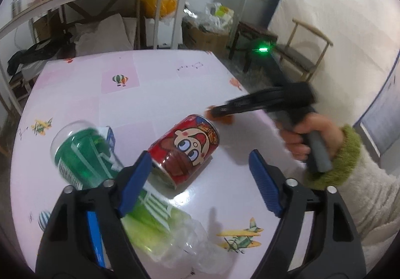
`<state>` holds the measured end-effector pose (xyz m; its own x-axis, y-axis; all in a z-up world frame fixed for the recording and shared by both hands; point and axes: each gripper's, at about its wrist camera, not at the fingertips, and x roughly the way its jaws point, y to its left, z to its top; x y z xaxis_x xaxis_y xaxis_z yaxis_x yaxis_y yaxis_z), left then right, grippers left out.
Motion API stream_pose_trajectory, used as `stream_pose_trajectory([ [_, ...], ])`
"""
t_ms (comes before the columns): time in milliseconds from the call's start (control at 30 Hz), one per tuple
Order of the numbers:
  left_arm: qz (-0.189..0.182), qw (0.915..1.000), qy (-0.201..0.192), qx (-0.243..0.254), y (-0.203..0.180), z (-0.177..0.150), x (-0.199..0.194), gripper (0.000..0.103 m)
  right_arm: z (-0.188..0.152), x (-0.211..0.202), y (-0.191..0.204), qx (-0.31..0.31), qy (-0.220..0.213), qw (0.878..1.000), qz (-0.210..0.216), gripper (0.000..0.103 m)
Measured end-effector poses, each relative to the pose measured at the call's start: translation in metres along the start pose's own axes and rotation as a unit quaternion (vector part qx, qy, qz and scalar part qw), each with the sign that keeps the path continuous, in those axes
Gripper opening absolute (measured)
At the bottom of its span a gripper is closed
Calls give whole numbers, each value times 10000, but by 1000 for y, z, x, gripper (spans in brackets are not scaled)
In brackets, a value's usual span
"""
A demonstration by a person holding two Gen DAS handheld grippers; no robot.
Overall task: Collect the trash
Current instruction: 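Move both tools back to the table toward the red can and orange peel, then grasp the orange peel with the right tool while the left tool grasps the red can, then lift the red can with the left tool while the right tool holds the orange peel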
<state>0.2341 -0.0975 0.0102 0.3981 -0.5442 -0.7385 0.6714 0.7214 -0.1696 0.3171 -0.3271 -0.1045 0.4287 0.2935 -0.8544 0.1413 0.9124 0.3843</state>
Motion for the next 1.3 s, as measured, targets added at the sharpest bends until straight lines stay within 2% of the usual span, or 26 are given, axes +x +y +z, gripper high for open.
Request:
stream_pose_trajectory([
  [67, 46, 9994, 193, 266, -3, 9, 11, 83, -16, -12, -15, 200, -50, 9998, 41, 16],
  [233, 305, 9920, 785, 936, -12, 29, 53, 84, -51, -33, -34, 431, -137, 9989, 80, 16],
  [367, 514, 9812, 1387, 1237, -13, 37, 93, 84, -70, -40, -40, 537, -158, 9982, 208, 16],
  [500, 708, 9688, 1830, 1513, -18, 35, 119, 84, -73, -41, -40, 515, -206, 9982, 225, 16],
  [600, 838, 9627, 1927, 1704, -25, 34, 124, 81, -71, -40, -41, 546, -230, 9978, 295, 16],
  [700, 962, 9562, 1988, 1923, -32, 33, 127, 72, -71, -39, -43, 589, -258, 9971, 409, 16],
  [767, 997, 9553, 1973, 1964, -34, 33, 127, 71, -72, -39, -44, 611, -271, 9967, 462, 16],
  [900, 867, 9634, 1804, 1781, -34, 35, 118, 69, -75, -40, -49, 622, -282, 9962, 534, 16],
  [1000, 675, 9759, 1435, 1499, -34, 41, 102, 68, -77, -40, -53, 645, -294, 9957, 597, 16],
  [1067, 370, 9859, 1153, 1155, -37, 42, 89, 67, -77, -41, -56, 675, -300, 9952, 646, 16],
  [1300, 1, 9966, 679, 468, -49, 32, 70, 67, -79, -45, -65, 754, -290, 9942, 703, 16],
])
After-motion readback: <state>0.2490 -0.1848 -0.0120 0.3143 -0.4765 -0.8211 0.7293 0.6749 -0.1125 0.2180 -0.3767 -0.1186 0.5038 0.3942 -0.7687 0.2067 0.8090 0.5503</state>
